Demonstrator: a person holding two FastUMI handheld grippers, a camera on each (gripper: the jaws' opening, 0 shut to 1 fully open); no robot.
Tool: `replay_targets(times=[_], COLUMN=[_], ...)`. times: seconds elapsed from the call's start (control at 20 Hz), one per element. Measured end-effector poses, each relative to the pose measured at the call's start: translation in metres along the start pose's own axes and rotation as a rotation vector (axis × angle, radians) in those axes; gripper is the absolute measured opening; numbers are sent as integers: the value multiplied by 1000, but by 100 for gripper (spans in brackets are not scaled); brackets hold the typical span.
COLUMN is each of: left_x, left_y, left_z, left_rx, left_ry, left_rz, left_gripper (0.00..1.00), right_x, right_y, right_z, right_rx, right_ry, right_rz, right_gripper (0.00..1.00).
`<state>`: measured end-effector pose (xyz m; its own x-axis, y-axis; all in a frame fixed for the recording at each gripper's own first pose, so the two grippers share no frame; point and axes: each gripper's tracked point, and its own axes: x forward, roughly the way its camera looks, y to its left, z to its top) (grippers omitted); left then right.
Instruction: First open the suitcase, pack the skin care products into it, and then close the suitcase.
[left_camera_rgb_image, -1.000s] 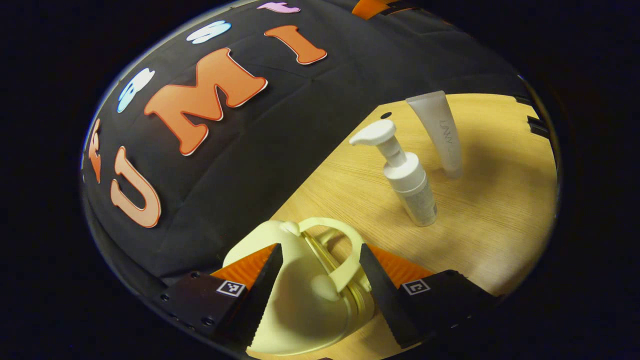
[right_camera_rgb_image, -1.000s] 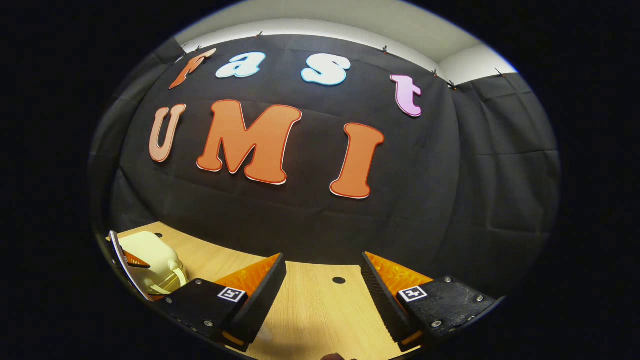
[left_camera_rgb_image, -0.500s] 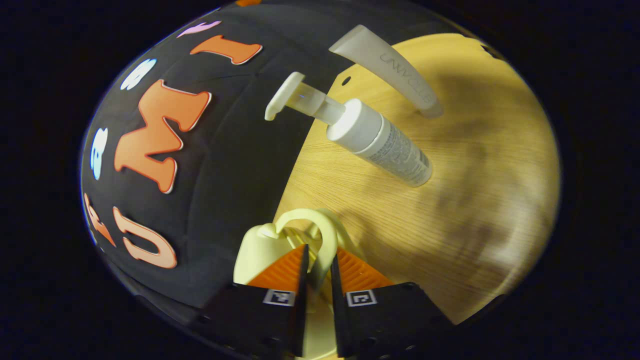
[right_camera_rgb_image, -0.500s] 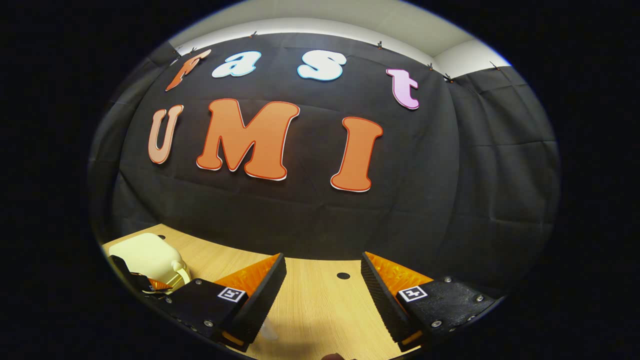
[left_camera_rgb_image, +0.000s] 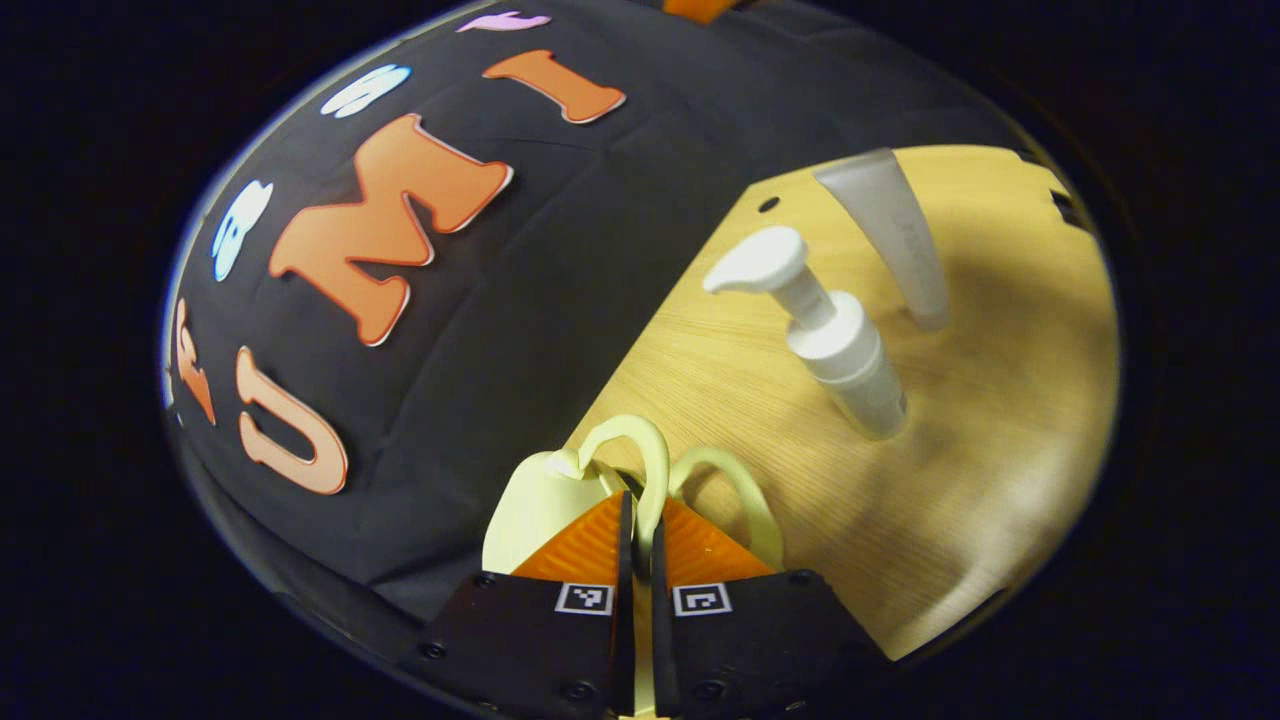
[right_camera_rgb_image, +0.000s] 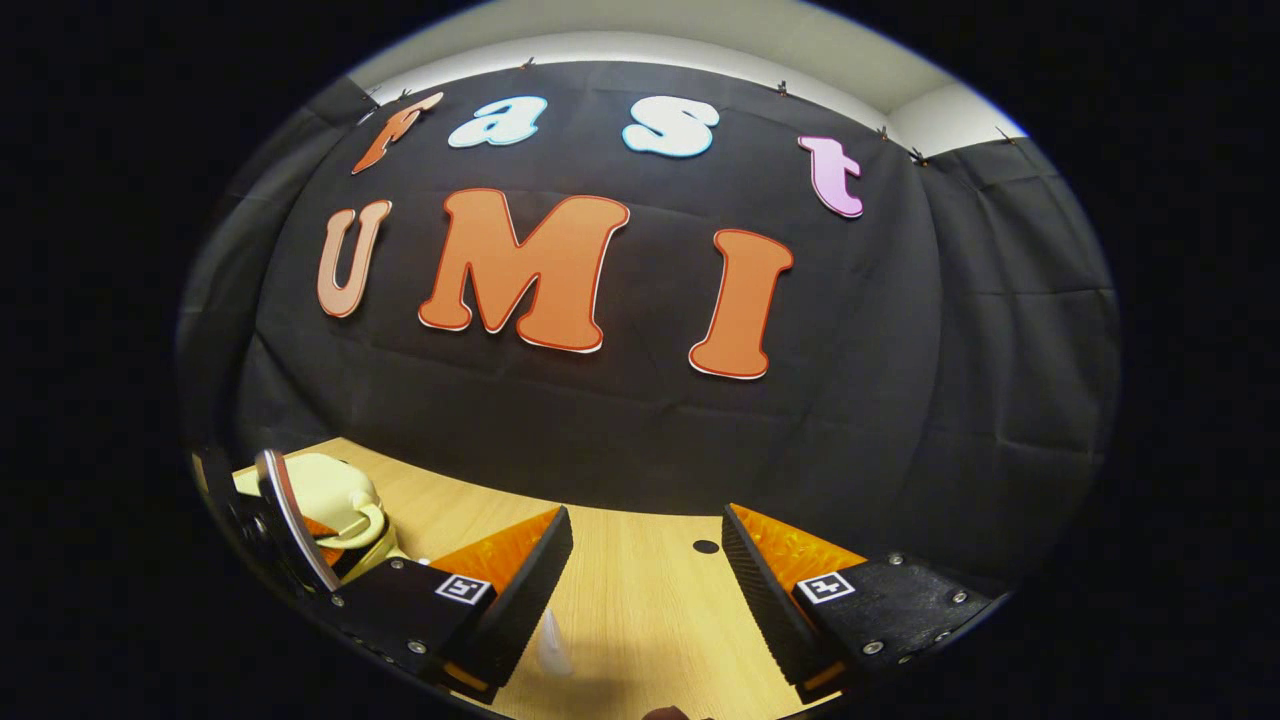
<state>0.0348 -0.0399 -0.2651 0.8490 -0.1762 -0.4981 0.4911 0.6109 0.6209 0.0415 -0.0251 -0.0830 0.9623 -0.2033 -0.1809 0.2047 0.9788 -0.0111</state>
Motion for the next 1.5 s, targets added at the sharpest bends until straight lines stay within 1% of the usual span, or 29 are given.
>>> replay_targets(times=[0.1,0.15,0.25,0.4,0.45,0.55,0.65,0.7,0.75,0.8,0.95,1.05,1.2,1.5], left_x=[-5,-9,-15,-21,-20,-26,-25,-24,-24,-24,-24,-26,-29,-29], left_y=[20,25,43,57,64,83,89,90,94,100,108,111,119,110], left_z=[8,8,11,14,15,10,3,0,-1,-3,-14,-22,-46,-71], left_rx=[-116,-190,-292,-388,-449,-504,-552,-589,-637,-683,-739,-752,-808,-918], left_ry=[-29,-36,-49,-61,-90,-105,-113,-111,-117,-112,-86,-68,-14,79], left_rz=[48,73,111,168,177,216,250,263,279,313,368,387,419,410], left_gripper=[8,7,7,8,7,7,7,9,7,7,7,7,7,8], right_x=[3,4,8,13,15,20,23,24,25,28,35,37,37,39], right_y=[7,12,22,37,44,60,71,76,83,91,112,124,150,184], right_z=[3,3,4,12,15,22,27,30,36,41,49,52,58,63], right_rx=[-1,0,-3,-12,-15,-28,-39,-38,-24,-12,-12,-19,-21,-9], right_ry=[0,1,3,-5,-9,-14,-15,-17,-18,-23,-25,-26,-23,-4], right_rz=[15,25,46,72,86,111,125,127,134,137,142,144,157,144], right_gripper=[95,95,95,95,95,95,96,96,96,96,95,95,96,95])
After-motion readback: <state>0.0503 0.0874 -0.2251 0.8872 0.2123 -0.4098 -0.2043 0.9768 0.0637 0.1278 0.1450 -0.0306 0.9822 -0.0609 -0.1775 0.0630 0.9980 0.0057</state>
